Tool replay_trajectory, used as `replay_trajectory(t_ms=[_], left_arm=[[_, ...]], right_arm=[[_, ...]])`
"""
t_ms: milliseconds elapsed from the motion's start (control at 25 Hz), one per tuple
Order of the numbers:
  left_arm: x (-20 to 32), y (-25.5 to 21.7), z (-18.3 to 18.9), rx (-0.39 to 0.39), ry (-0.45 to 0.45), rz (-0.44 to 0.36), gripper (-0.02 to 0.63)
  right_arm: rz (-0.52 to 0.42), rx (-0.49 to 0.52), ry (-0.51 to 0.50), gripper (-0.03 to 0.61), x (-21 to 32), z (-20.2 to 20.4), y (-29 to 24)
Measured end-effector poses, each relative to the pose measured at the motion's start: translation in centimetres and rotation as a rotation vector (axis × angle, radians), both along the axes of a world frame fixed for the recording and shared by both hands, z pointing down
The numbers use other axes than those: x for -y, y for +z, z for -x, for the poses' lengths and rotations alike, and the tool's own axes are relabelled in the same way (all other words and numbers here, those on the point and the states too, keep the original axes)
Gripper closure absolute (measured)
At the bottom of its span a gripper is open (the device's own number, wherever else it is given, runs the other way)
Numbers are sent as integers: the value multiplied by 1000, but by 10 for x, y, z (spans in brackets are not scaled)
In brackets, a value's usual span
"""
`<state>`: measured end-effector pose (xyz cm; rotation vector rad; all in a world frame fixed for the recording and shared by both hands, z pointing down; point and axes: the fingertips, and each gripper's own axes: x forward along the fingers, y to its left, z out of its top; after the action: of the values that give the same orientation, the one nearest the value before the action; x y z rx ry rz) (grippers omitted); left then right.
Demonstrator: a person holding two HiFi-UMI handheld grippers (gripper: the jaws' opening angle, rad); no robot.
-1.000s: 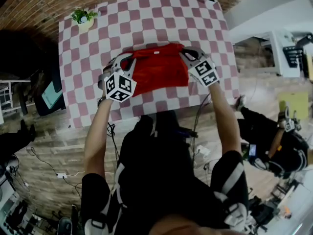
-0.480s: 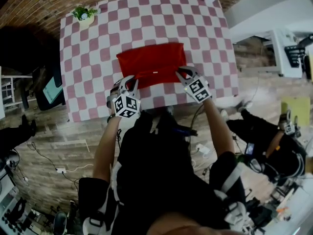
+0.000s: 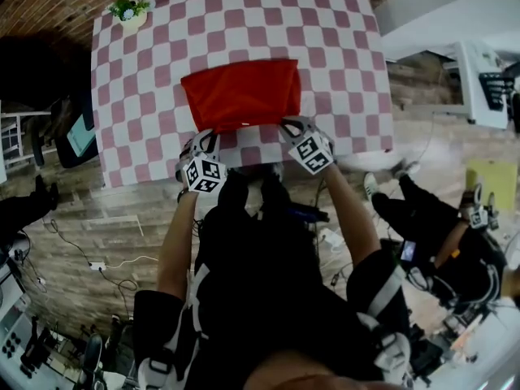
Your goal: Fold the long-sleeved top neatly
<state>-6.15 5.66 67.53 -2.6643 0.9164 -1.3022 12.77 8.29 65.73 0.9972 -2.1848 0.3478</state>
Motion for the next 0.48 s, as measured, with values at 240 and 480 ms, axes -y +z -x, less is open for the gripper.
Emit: replay_trajectory(t_ms=[240,480], left_arm=[[-10,27,3,20,-60,50,584],[-12,37,3,11,-102,85,584]], right_arm=[[37,-2,1,541,-12,1,20],[59,-12,-6,541,-12,1,32]])
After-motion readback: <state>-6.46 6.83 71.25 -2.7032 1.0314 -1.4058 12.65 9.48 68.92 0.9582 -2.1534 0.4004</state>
